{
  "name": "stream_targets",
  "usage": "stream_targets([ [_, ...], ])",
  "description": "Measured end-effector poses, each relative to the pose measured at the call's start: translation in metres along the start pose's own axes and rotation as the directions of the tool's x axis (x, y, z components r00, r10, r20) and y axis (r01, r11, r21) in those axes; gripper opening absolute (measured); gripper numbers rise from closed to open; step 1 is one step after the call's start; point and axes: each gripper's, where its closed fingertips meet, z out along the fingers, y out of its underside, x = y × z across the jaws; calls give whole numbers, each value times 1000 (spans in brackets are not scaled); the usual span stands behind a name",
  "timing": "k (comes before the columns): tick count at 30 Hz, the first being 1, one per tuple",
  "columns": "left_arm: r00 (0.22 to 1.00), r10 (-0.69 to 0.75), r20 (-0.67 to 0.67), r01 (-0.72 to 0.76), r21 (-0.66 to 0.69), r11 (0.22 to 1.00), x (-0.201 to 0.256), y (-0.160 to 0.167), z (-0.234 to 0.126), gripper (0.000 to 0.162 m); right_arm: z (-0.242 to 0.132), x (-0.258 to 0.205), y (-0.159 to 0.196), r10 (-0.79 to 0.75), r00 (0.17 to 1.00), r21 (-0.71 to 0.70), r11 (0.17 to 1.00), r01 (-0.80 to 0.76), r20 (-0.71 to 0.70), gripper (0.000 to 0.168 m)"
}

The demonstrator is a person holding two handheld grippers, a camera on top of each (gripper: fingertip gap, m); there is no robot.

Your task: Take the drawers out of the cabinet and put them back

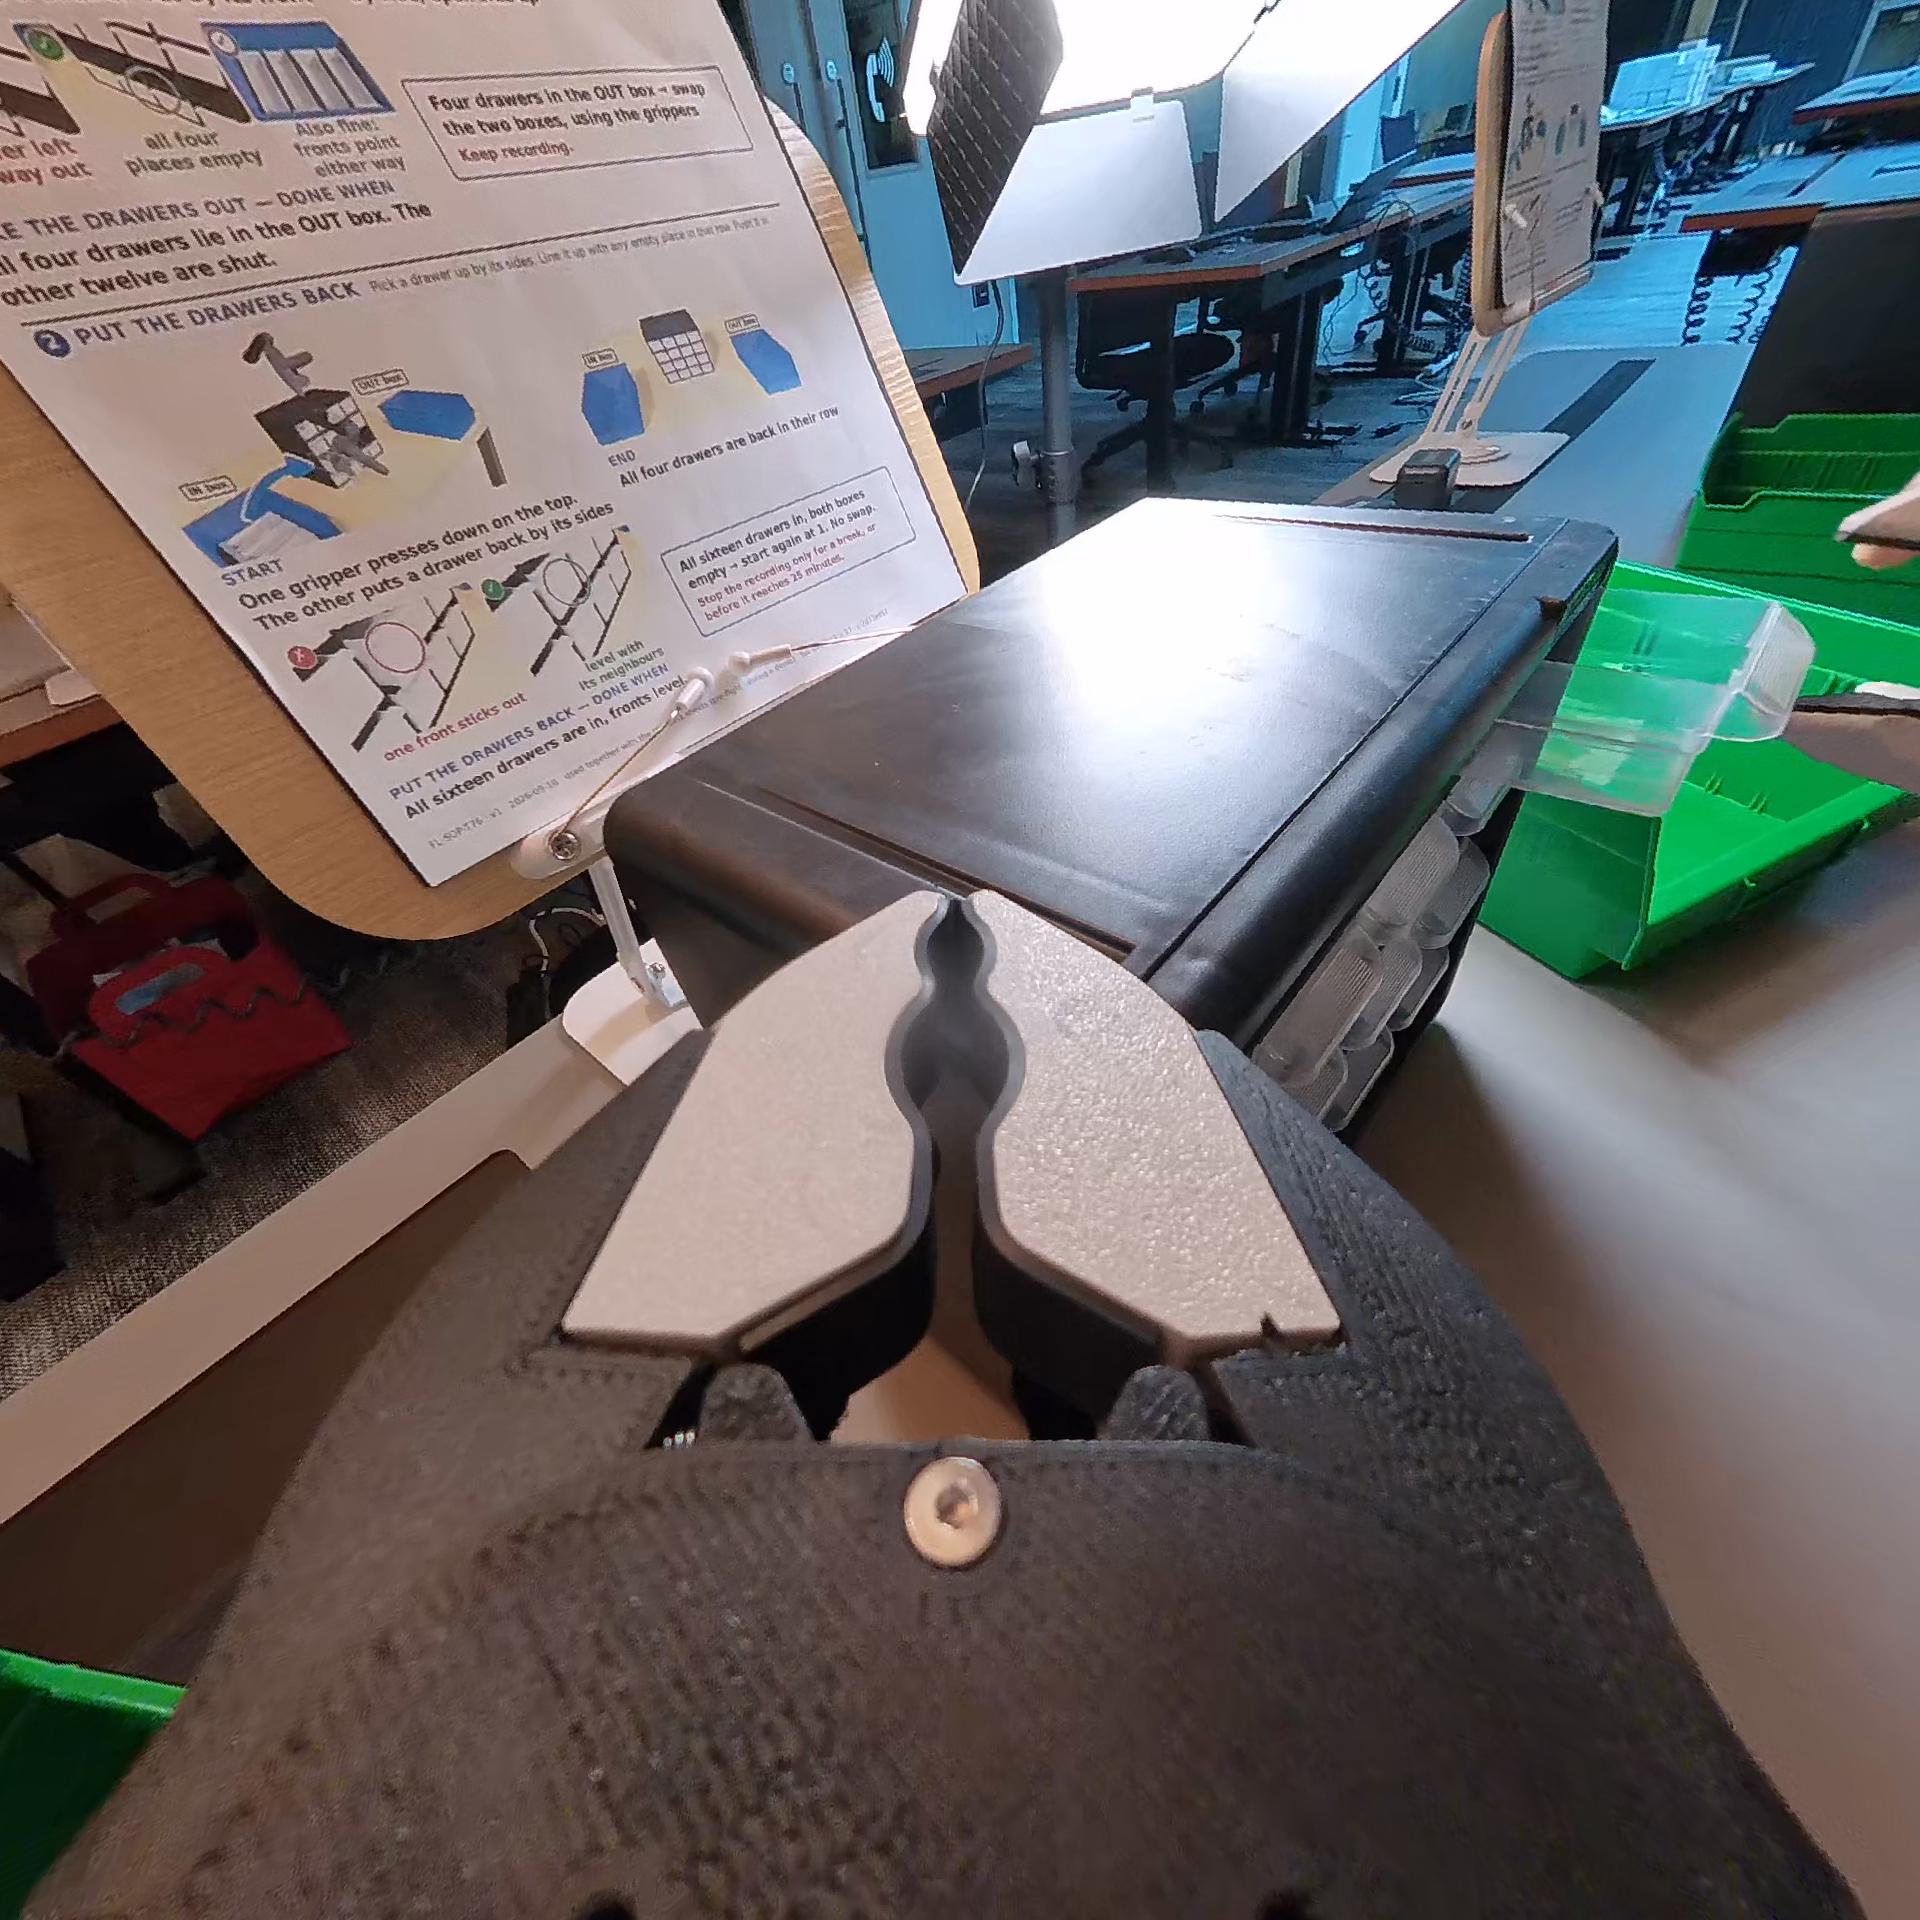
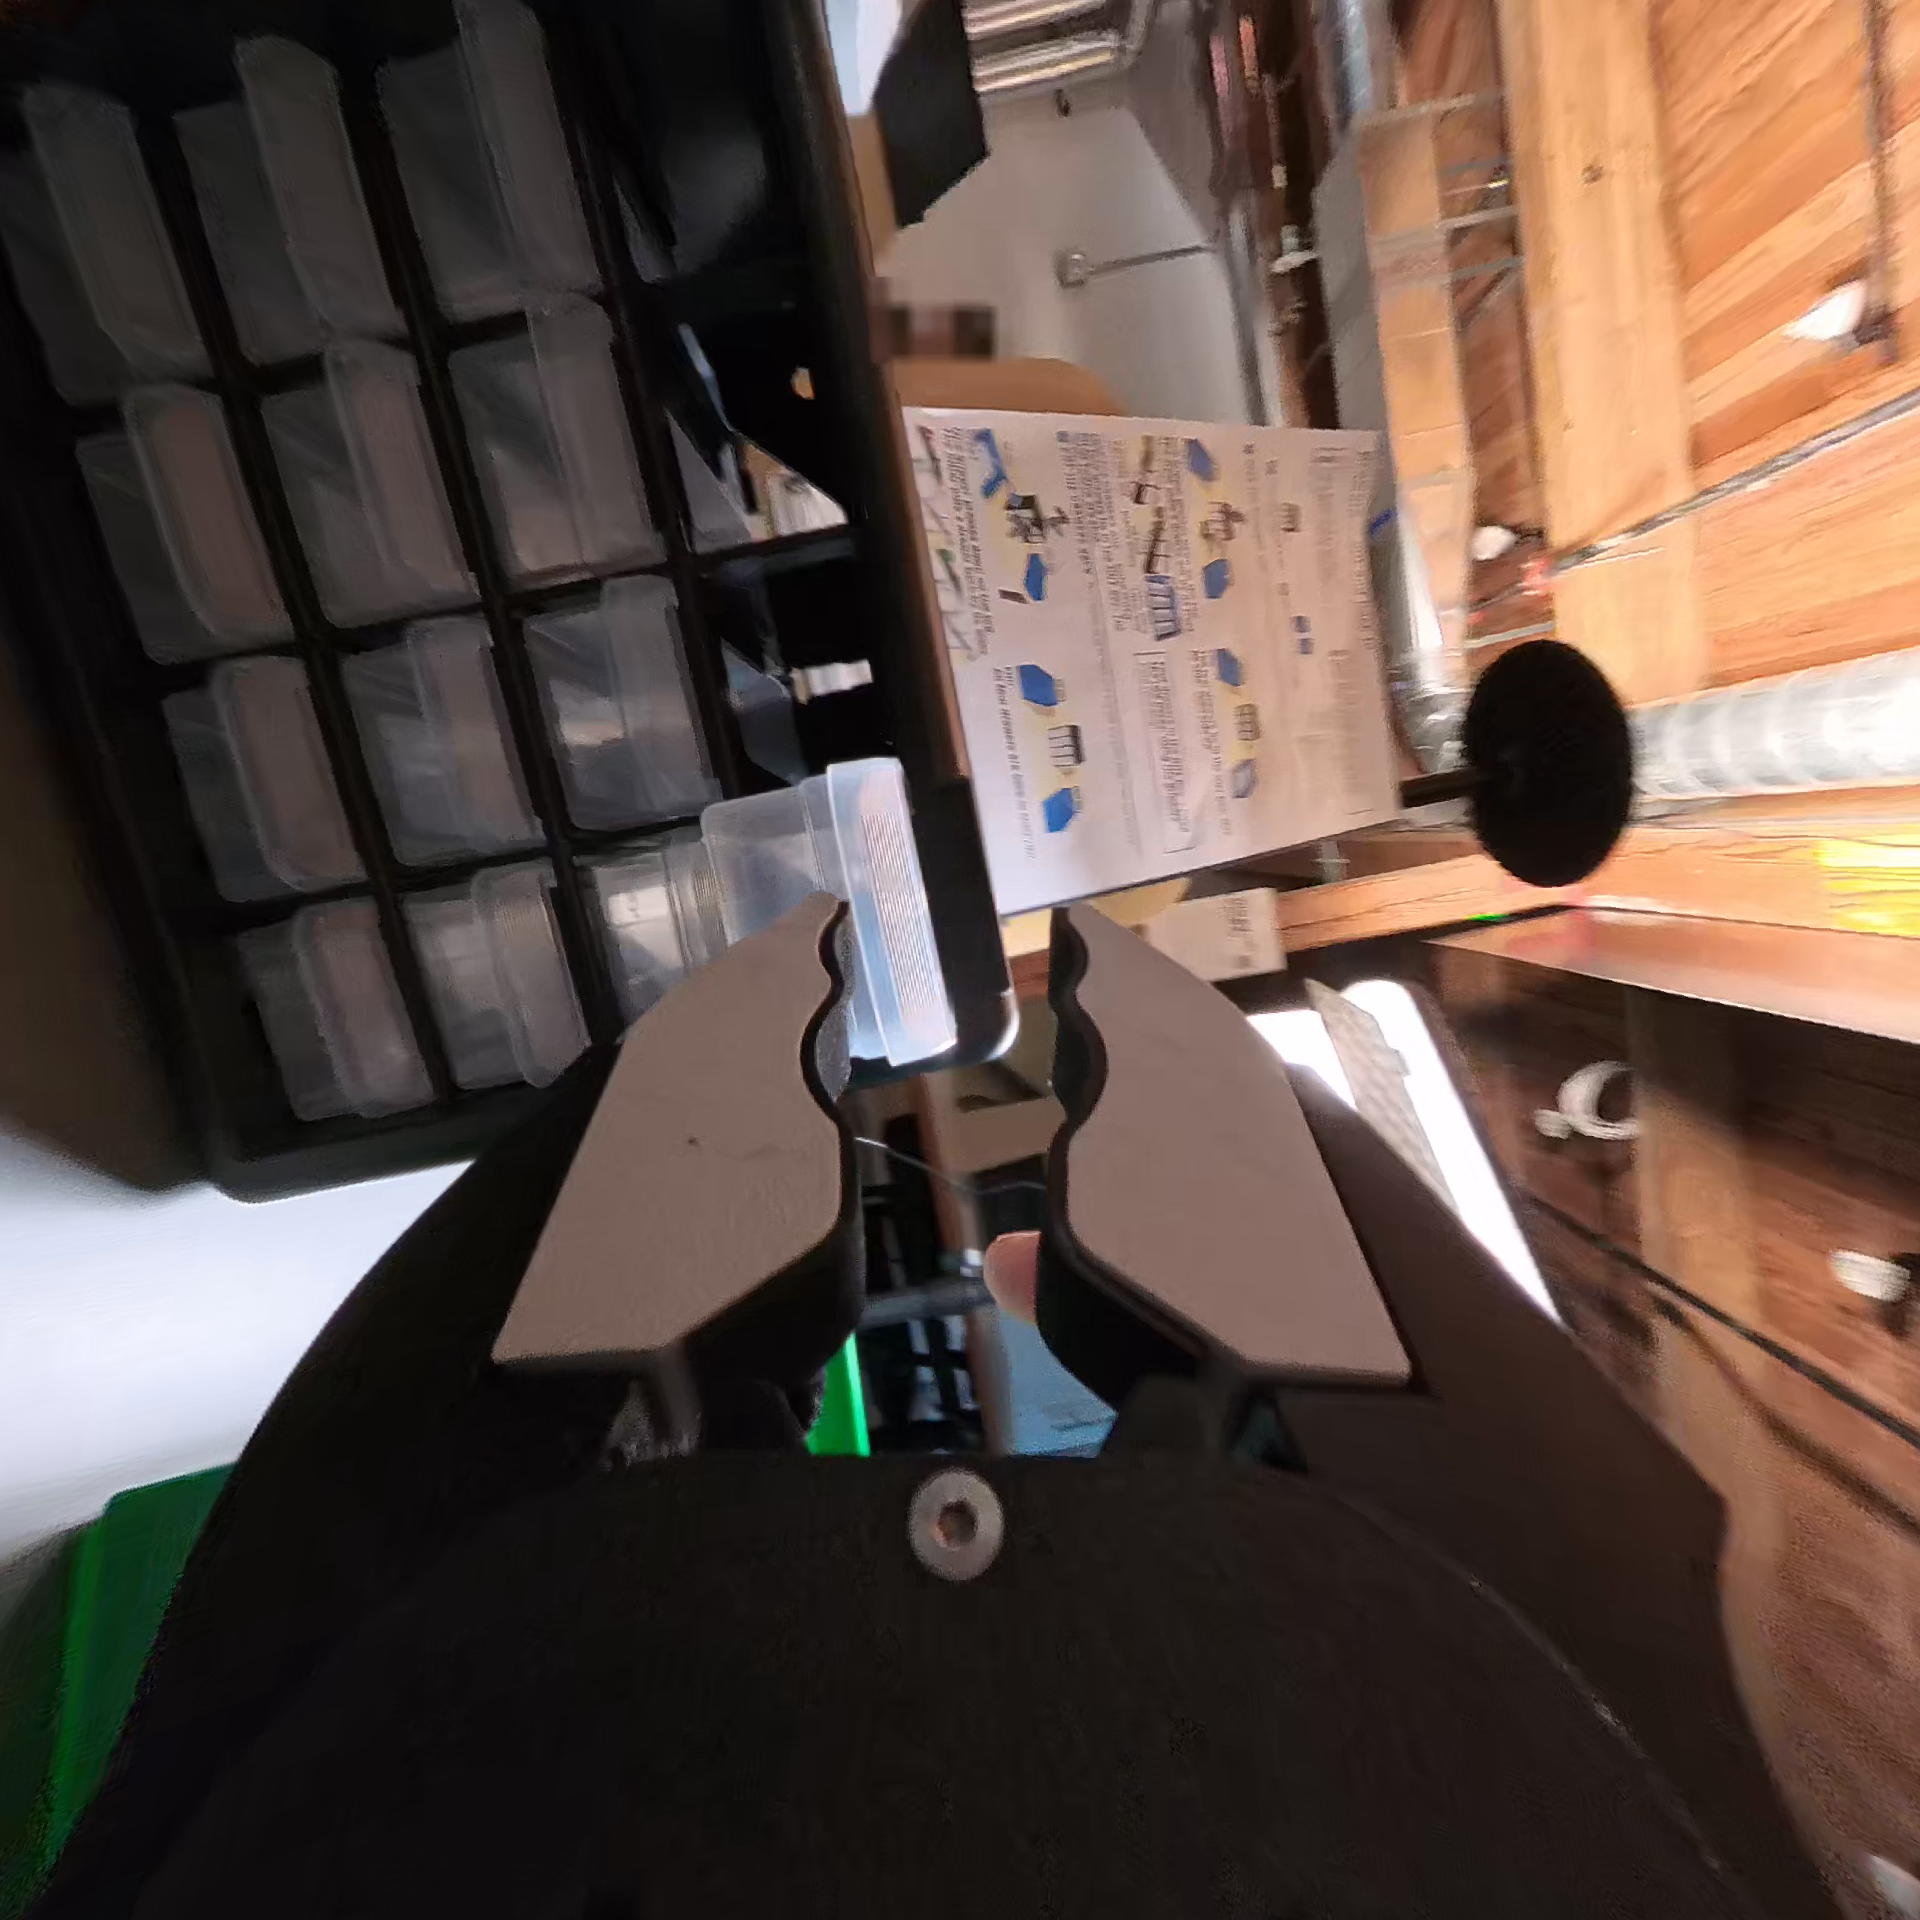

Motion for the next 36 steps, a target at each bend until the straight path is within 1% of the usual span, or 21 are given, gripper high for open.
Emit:
stream_targets([
  [2,1000,-1,-1,1,1,1000,0,0,0,0,5,-1,1,63,993,-7,998,-63,104,37],
  [3,1000,-1,-2,1,2,1000,0,0,0,0,7,-3,1,99,981,-19,995,-98,169,35],
  [6,1000,-2,-3,2,2,1000,0,0,0,0,12,-8,2,191,914,-68,981,-179,357,35],
  [7,1000,-1,-2,1,2,1000,0,0,0,0,13,-10,1,214,884,-78,977,-200,416,33],
  [8,1000,0,-2,0,1,1000,0,0,0,0,13,-15,0,243,839,-102,970,-222,487,29],
  [10,1000,2,-1,-2,1,1000,0,0,0,0,13,-22,-1,305,745,-155,951,-266,593,28],
  [13,1000,3,-1,-3,0,1000,0,0,0,0,13,-31,0,373,618,-239,926,-292,692,25],
  [15,1000,3,-2,-3,0,1000,0,0,0,0,13,-31,-1,420,544,-287,904,-316,726,20],
  [18,1000,1,-5,-1,1,1000,0,0,0,0,12,-33,-1,481,425,-370,872,-319,767,19],
  [22,1000,2,-6,-2,1,1000,0,0,0,0,9,-34,-2,517,329,-429,850,-306,790,18],
  [27,1000,1,-7,-1,1,1000,0,0,0,0,-7,-37,-11,594,115,-536,780,-321,796,16],
  [31,1000,2,-5,-2,1,1000,0,0,0,0,-29,-35,-26,612,-54,-589,729,-349,789,15],
  [34,1000,-2,-7,2,2,1000,0,0,0,0,-47,-33,-34,606,-123,-604,709,-364,786,15],
  [36,1000,-1,-7,1,3,1000,0,0,0,0,-61,-31,-39,596,-149,-602,704,-376,789,16],
])
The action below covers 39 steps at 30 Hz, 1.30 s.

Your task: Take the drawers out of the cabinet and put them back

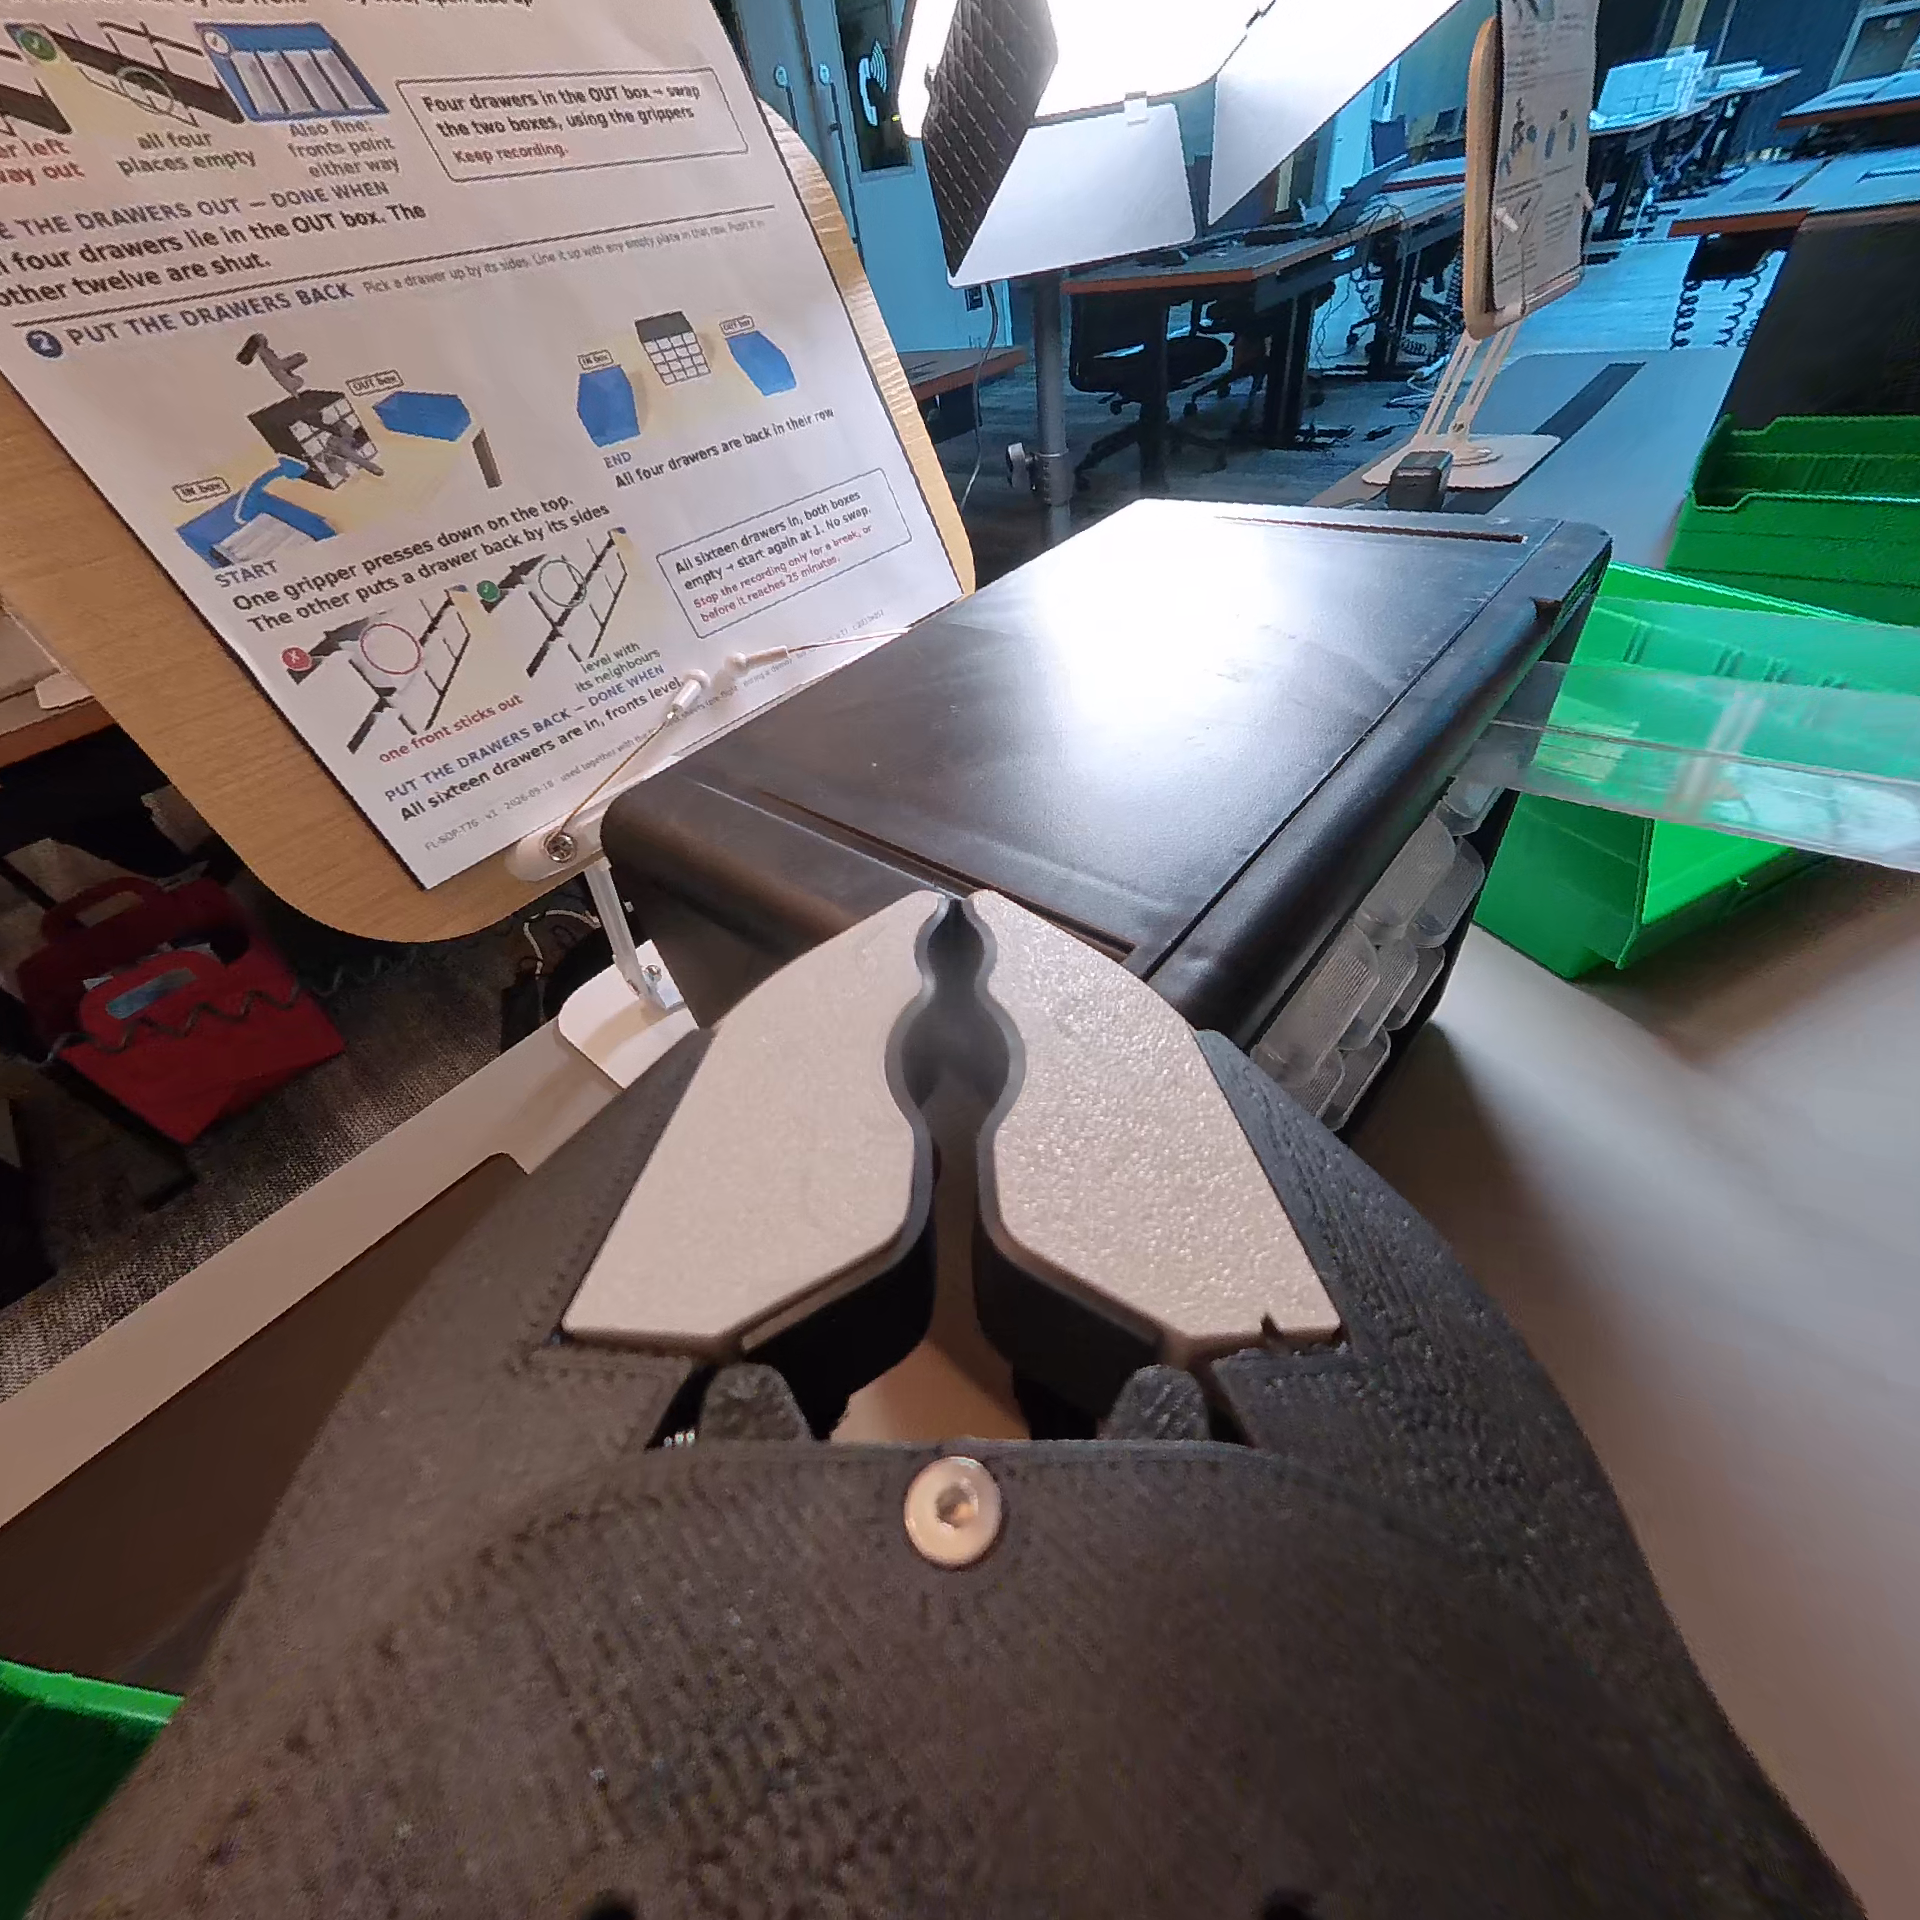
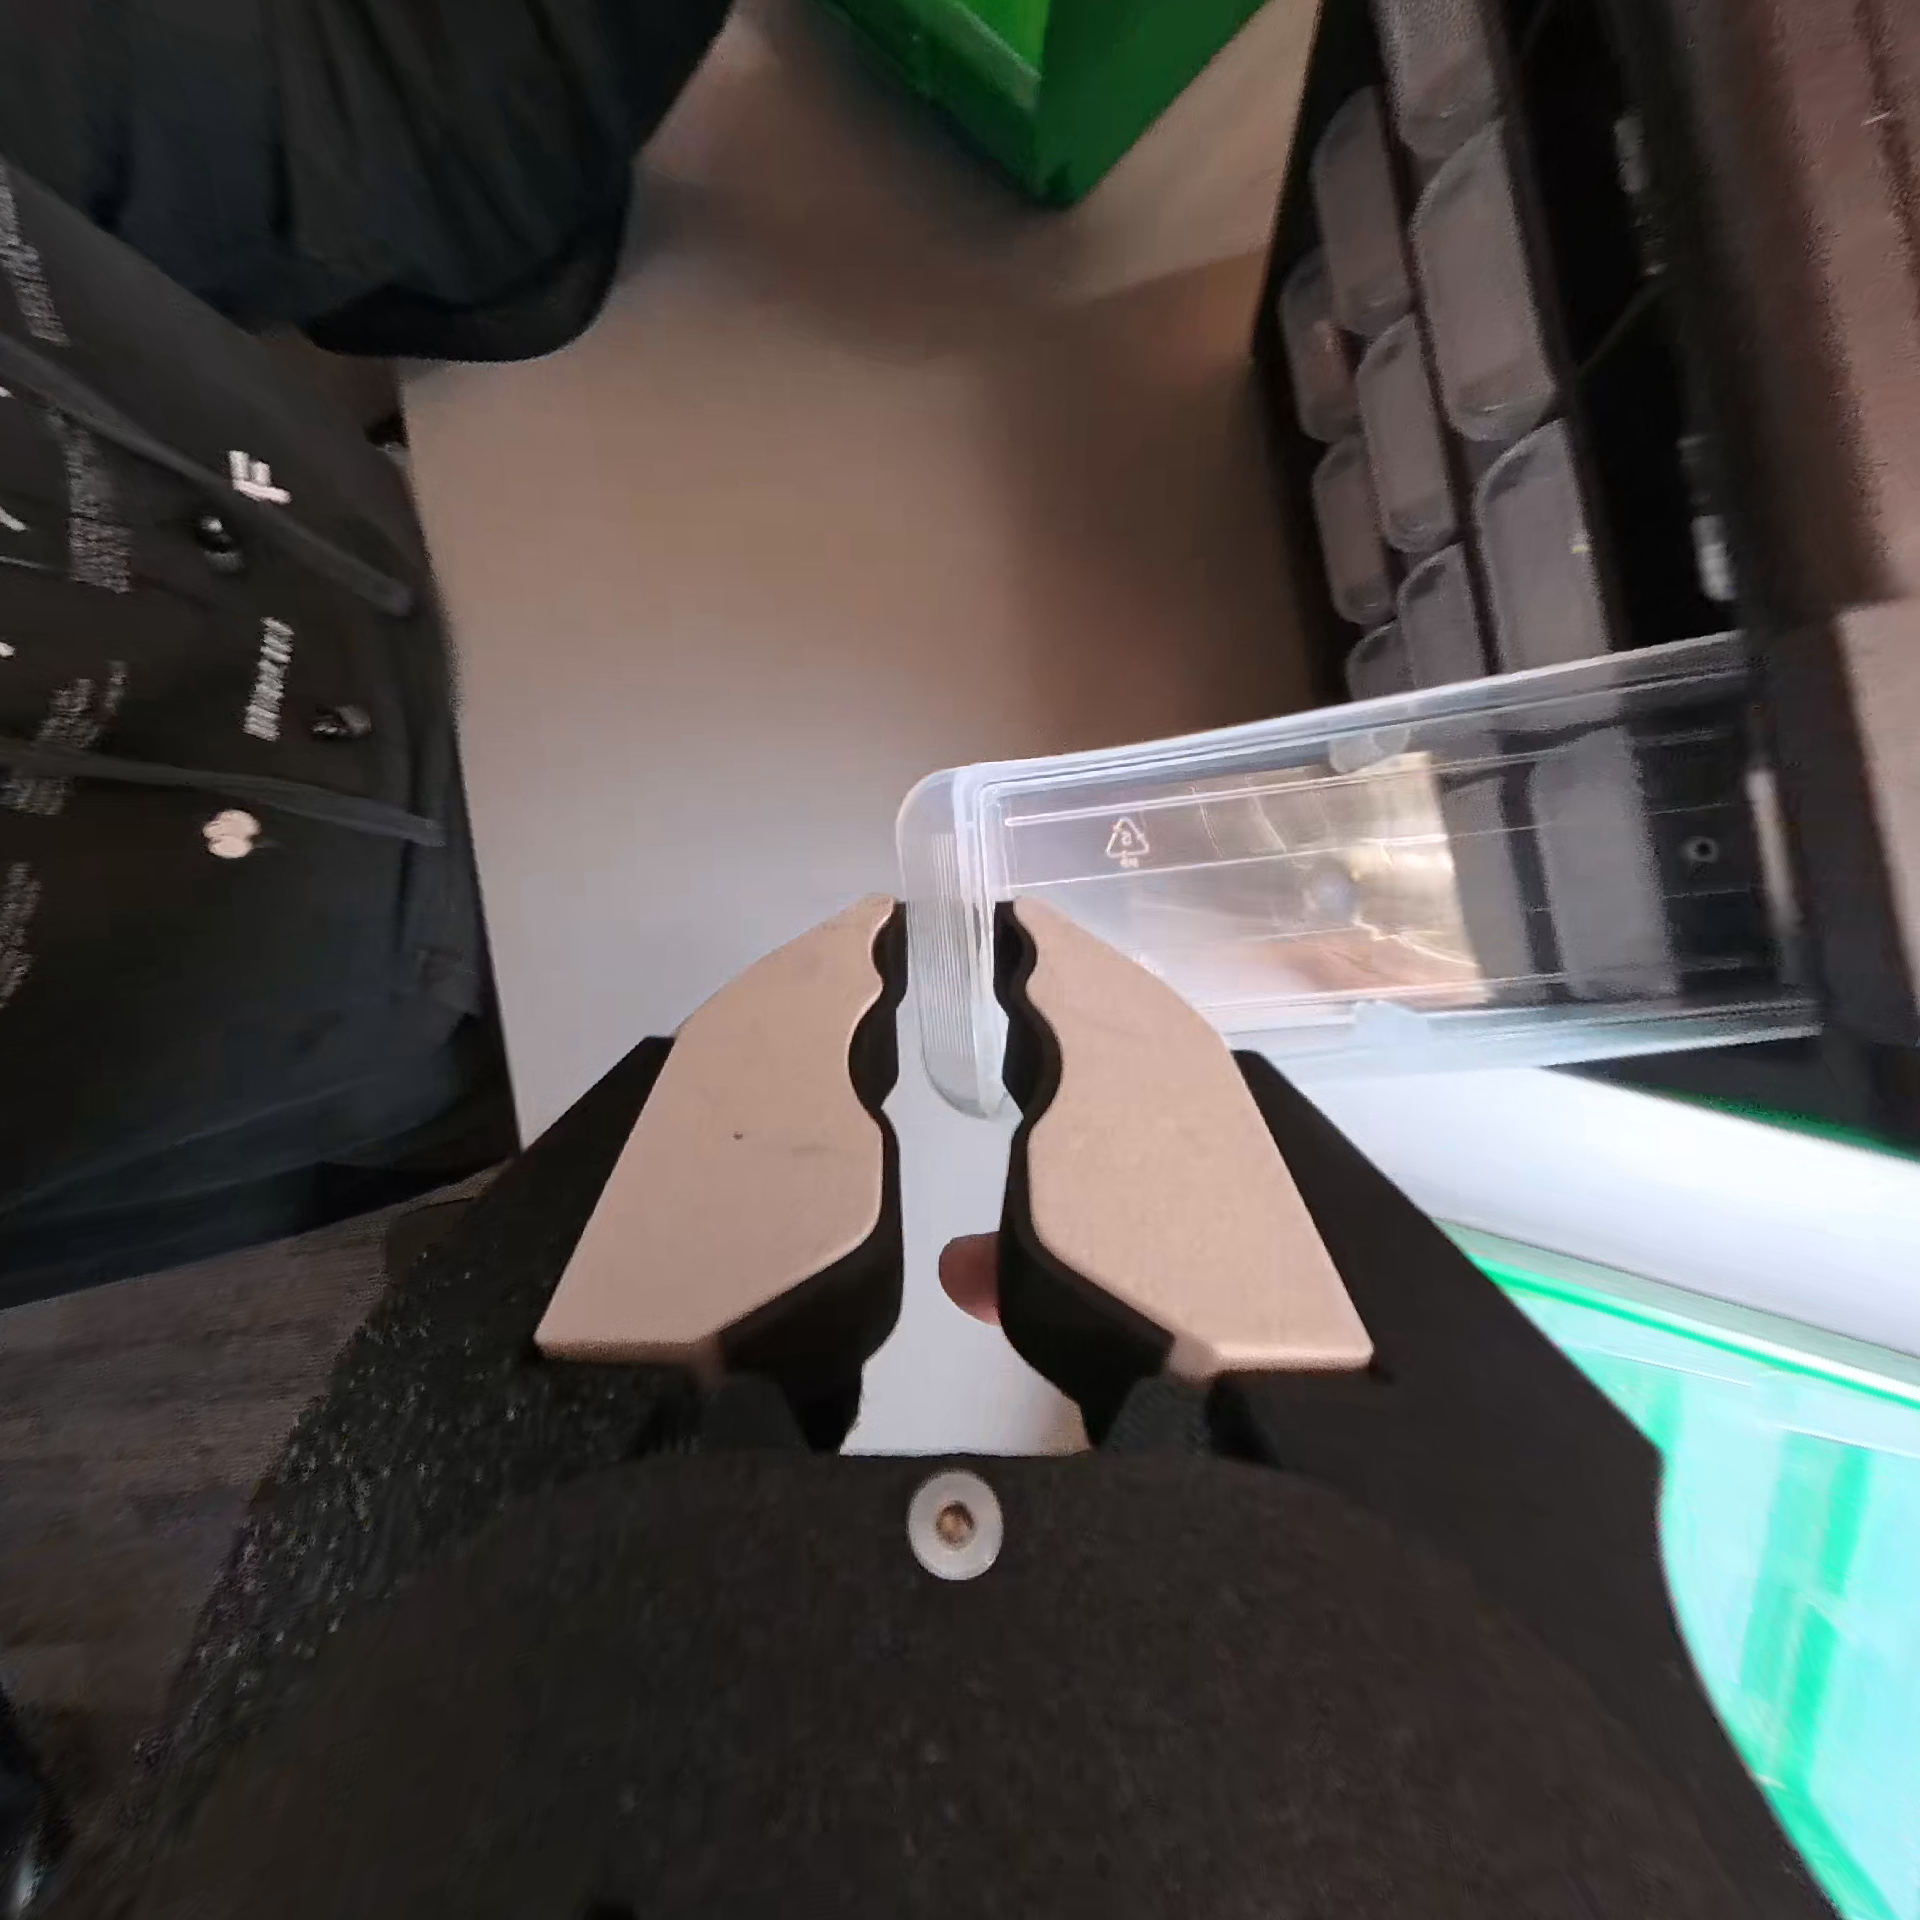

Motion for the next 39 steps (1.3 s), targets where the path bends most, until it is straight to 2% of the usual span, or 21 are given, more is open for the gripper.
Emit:
stream_targets([
  [3,1000,-1,0,1,1,1000,0,0,0,0,-2,-28,2,-14,998,39,999,12,54,14],
  [5,1000,-4,-1,4,2,1000,0,0,0,0,2,-43,13,-41,998,5,999,41,42,14],
  [7,1000,-7,-2,7,4,1000,0,0,0,0,3,-60,15,-41,997,51,998,37,70,14],
  [11,1000,-5,0,5,3,1000,0,0,0,0,-12,-81,15,47,991,175,982,-68,123,14],
  [17,1000,-6,-1,6,3,1000,0,0,0,0,-40,-57,35,284,958,333,902,-275,22,14],
  [20,1000,-5,0,5,3,1000,0,0,0,0,-47,-22,50,500,865,424,790,-442,-29,13],
  [23,1000,-3,1,3,1,1000,0,0,0,0,-46,24,74,704,706,500,641,-583,-79,14],
  [26,1000,-2,2,2,0,1000,0,0,0,0,-39,65,101,836,542,551,492,-674,-84,13],
  [28,1000,1,1,-1,-1,1000,0,0,0,0,-31,83,114,877,470,559,439,-704,-97,13],
  [34,1000,-4,-9,4,2,1000,1,0,0,0,-9,118,132,925,358,568,365,-738,-130,14],
  [39,1000,-2,-8,2,2,1000,1,0,0,0,6,139,137,923,339,537,382,-752,-182,15],
])
